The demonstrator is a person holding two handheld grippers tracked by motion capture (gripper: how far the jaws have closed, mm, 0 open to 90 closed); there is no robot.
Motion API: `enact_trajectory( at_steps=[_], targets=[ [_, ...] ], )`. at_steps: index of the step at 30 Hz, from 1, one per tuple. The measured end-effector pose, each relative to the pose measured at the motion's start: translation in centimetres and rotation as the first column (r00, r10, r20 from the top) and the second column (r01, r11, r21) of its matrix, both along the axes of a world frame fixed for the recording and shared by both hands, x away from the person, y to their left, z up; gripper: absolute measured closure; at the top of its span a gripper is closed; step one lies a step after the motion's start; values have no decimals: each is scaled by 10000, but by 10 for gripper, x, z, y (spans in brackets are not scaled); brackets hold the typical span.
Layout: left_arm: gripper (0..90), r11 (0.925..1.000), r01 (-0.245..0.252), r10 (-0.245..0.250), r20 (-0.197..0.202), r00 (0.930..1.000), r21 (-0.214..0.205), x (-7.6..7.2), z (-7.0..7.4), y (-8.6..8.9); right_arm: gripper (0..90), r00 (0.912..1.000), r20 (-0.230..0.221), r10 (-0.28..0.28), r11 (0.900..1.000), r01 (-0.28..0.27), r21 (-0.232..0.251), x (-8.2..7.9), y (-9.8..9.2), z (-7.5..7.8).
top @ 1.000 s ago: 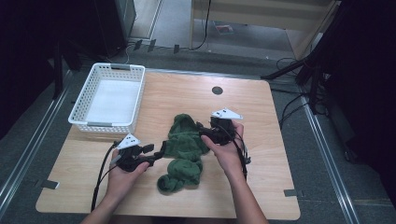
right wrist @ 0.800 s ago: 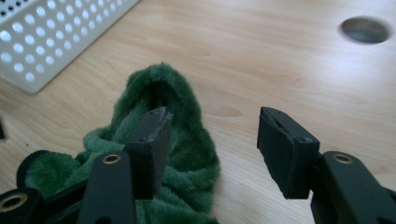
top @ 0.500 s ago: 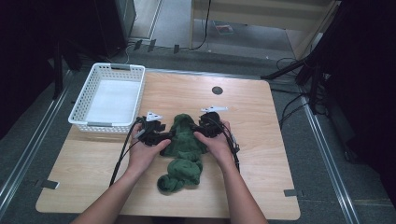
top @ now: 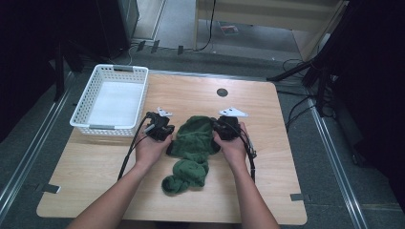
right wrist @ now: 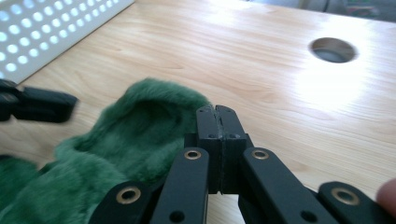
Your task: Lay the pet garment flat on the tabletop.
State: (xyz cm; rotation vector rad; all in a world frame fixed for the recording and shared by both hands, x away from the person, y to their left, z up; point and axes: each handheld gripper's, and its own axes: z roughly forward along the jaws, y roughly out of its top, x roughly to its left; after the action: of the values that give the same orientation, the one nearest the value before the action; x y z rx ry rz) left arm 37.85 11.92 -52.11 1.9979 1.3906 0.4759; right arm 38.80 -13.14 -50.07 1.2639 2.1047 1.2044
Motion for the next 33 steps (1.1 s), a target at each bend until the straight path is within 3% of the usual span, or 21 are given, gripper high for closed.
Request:
enact_trajectory(
  at_steps=[2,3,5,7,10,12,13,14,17,20,22,23,27,29,31,33],
  targets=[
    [900,9999,-133,133,25,9999,-31,1,-1,1,890,9999,-56,-141,9998,141,-120,0,-7,-2],
    [860,9995,-62,63,49,10000,-322,2,-1,1,847,9998,-198,-88,10000,87,-23,1,-10,-3],
    [716,9941,361,-356,73,9993,-1026,4,-1,1,689,9982,-578,129,9991,-105,421,2,-15,-5],
    [607,9879,550,-538,124,9985,-1452,8,-3,-4,634,9978,-629,197,9975,-153,683,2,-19,-4],
    [503,9900,631,-655,-146,9977,-1261,17,-6,-13,556,9973,-602,430,9934,-363,1088,1,-23,-2],
    [466,9938,593,-657,-669,9956,-937,24,-8,-18,512,9945,-803,671,9937,-594,950,2,-22,-4],
    [457,9918,672,-763,-810,9938,-1090,26,-10,-20,515,9926,-1006,676,9950,-596,797,3,-22,-6],
    [460,9902,811,-900,-758,9931,-1133,26,-10,-22,529,9918,-1143,577,9958,-491,773,4,-23,-9],
    [529,9894,1244,-1286,-547,9902,-749,26,-10,-29,551,9856,-1565,645,9897,-431,1366,8,-29,-19],
    [667,9919,1221,-1238,-482,9911,-364,29,-12,-31,603,9827,-1721,688,9953,-559,785,10,-24,-26],
    [831,9953,968,-968,-421,9944,-19,29,-12,-29,790,9847,-1642,585,9983,-570,138,10,-19,-29],
    [892,9949,999,-1003,-440,9940,-112,30,-11,-27,868,9869,-1501,584,9982,-596,-33,9,-18,-29],
    [900,9974,615,-615,-14,9981,368,27,-6,-21,900,9969,-783,39,9999,-46,-96,4,-24,-23],
    [900,9981,385,-389,86,9992,481,26,-6,-16,900,9979,-483,-434,9979,410,-493,3,-28,-21],
    [880,9985,537,-536,-13,9986,141,27,-7,-11,887,9960,-728,-514,9982,491,-337,5,-35,-22],
    [748,9939,886,-889,-26,9960,-657,27,-7,-7,796,9936,-958,-594,9978,619,226,7,-43,-22]
  ],
)
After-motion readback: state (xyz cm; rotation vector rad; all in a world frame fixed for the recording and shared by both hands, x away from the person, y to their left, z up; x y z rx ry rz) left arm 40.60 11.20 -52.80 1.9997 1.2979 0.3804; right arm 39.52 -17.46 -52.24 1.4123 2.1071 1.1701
